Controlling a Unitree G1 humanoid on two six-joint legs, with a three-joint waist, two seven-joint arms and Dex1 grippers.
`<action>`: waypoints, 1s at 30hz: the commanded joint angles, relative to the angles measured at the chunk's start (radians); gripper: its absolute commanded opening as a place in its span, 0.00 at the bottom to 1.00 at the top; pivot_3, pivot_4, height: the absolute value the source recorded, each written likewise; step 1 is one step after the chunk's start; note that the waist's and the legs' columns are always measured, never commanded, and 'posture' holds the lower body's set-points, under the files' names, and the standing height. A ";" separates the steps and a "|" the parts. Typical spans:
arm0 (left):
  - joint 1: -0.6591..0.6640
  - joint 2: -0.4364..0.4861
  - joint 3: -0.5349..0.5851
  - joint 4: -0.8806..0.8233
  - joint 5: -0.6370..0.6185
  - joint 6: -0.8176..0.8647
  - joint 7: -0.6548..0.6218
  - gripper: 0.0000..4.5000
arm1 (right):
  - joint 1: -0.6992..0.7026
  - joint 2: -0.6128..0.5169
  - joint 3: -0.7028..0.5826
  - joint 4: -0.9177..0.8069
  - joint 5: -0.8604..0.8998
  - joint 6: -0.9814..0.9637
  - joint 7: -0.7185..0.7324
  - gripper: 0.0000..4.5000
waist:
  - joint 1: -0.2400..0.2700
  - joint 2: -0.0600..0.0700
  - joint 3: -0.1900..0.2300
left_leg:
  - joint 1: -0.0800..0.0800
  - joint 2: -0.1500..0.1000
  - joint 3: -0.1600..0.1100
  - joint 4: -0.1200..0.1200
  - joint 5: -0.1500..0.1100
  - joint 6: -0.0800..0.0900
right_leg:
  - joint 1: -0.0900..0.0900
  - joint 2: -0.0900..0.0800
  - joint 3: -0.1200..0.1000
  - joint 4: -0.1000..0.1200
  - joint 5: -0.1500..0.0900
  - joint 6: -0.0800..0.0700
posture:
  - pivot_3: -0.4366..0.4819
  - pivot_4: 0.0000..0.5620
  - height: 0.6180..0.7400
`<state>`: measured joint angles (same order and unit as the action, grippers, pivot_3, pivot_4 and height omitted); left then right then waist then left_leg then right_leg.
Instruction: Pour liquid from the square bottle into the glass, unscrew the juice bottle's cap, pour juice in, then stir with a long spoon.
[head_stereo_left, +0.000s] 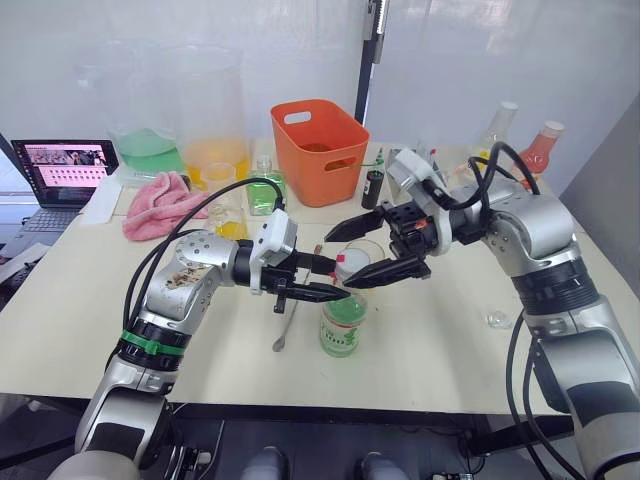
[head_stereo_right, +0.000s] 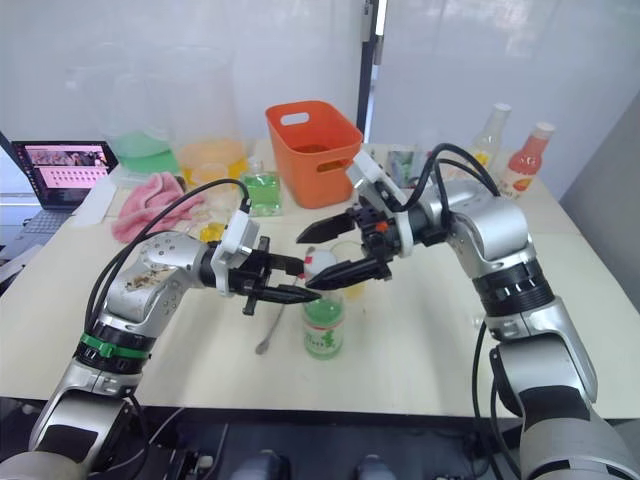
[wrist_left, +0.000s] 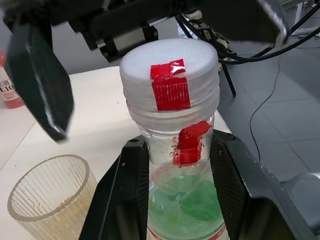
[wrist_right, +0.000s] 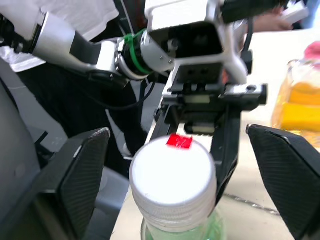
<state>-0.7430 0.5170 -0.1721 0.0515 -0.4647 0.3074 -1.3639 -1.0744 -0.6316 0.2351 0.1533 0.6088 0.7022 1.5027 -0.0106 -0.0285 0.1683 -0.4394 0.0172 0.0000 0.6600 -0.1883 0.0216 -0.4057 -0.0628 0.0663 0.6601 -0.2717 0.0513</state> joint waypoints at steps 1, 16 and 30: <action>-0.012 0.005 -0.003 0.004 0.025 -0.003 0.007 0.34 | -0.004 0.000 -0.061 -0.053 0.023 0.016 -0.018 0.99 | 0.000 0.000 0.000 | 0.000 0.000 0.000 0.000 0.000 0.000 | 0.000 0.000 0.000 0.000 0.000 0.000 | 0.48 0.27 0.99; 0.013 0.011 0.008 0.002 0.028 -0.022 0.013 0.34 | 0.272 0.014 -0.379 -0.744 0.204 0.478 -0.721 0.99 | -0.001 0.000 0.000 | 0.000 0.000 -0.007 0.000 0.000 0.000 | 0.000 -0.001 0.000 0.003 0.000 0.000 | 0.48 0.27 0.99; 0.015 0.012 0.008 0.009 0.025 -0.026 0.009 0.34 | 0.371 0.162 -0.497 -0.931 0.429 0.686 -1.187 0.99 | -0.003 0.000 0.000 | 0.000 -0.001 -0.008 0.000 0.000 0.000 | 0.000 -0.002 0.000 0.001 0.000 0.000 | 0.48 0.27 0.99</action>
<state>-0.7299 0.5206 -0.1653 0.0537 -0.4656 0.2867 -1.3640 -0.6980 -0.4645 -0.2478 -0.7538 1.0133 1.3980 0.3349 -0.0136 -0.0285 0.1683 -0.4391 0.0157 -0.0073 0.6599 -0.1881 0.0216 -0.4054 -0.0648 0.0667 0.6614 -0.2718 0.0514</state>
